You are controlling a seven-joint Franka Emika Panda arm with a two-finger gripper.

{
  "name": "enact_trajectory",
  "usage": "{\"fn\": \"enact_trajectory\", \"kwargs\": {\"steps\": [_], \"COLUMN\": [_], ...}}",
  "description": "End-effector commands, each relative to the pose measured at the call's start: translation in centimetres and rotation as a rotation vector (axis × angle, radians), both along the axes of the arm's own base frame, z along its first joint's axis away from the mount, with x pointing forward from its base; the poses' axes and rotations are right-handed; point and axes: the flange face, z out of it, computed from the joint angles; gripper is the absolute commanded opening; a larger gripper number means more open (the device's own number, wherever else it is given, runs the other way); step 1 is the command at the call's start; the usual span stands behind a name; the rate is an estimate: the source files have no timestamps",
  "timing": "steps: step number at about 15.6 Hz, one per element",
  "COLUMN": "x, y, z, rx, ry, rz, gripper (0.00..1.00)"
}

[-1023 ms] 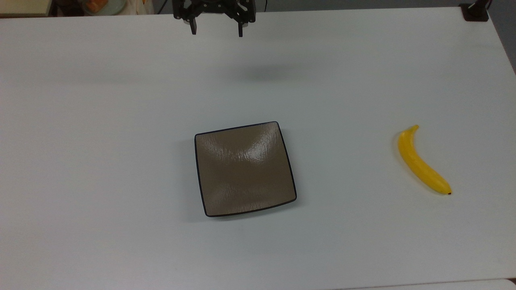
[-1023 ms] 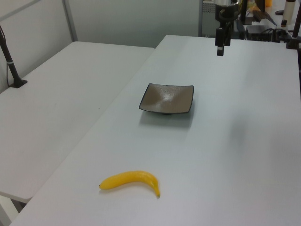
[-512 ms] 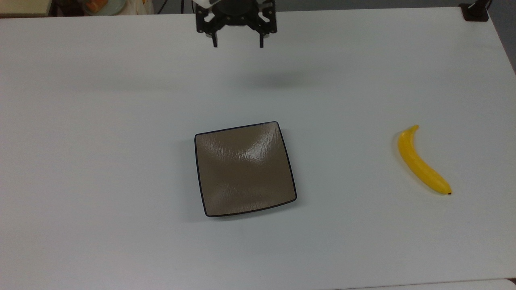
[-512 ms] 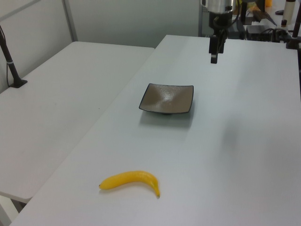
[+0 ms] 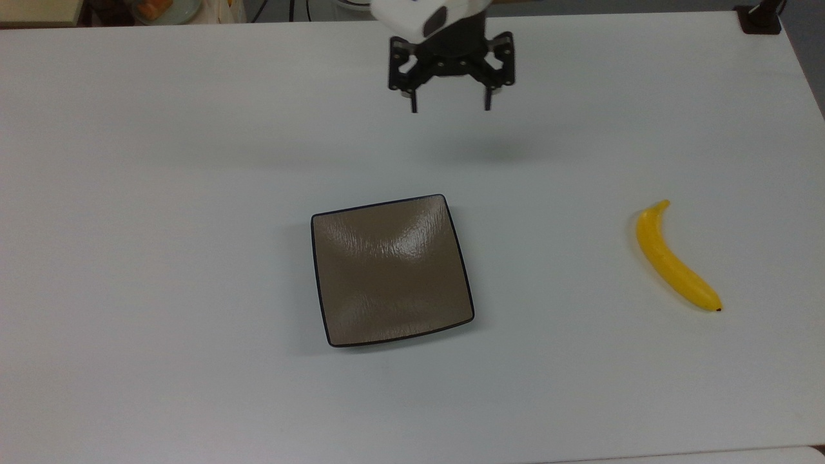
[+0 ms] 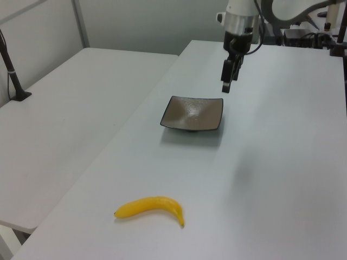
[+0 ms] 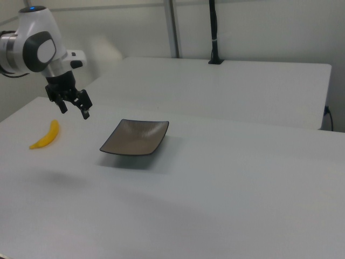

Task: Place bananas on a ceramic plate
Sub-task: 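Move the open gripper over the yellow banana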

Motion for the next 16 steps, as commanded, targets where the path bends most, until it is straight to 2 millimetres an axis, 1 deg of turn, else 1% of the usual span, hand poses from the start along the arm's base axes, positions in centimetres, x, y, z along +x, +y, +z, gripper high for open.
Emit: {"fn": "enact_trajectory", "kwargs": {"steps": [1,2,3,5,7,9,11,12,15,16], "x": [0.1,0.5,0.7,1.2,1.3,1.5,1.3,1.6,2.1,1.8], "y": [5.2,6.3,7.7,9.8,12.4,14.7,17.2,18.0,21.7,23.0], "z": [-0.3,-1.1,-1.3,-2.7,-3.4,-5.2,-7.0,-7.0,-8.1,-8.2], "rx": [0.055,0.067,0.078,0.089,0.117,0.149,0.175,0.186,0.182,0.179], "ry": [-0.058,-0.067,-0.079,-0.080,-0.118,-0.160,-0.196,-0.220,-0.252,-0.261], "rz": [-0.015,-0.011,0.001,0.012,0.040,0.064,0.098,0.110,0.169,0.191], "gripper": [1.00,1.00,1.00,1.00,1.00,1.00,1.00,1.00,1.00,1.00]}}
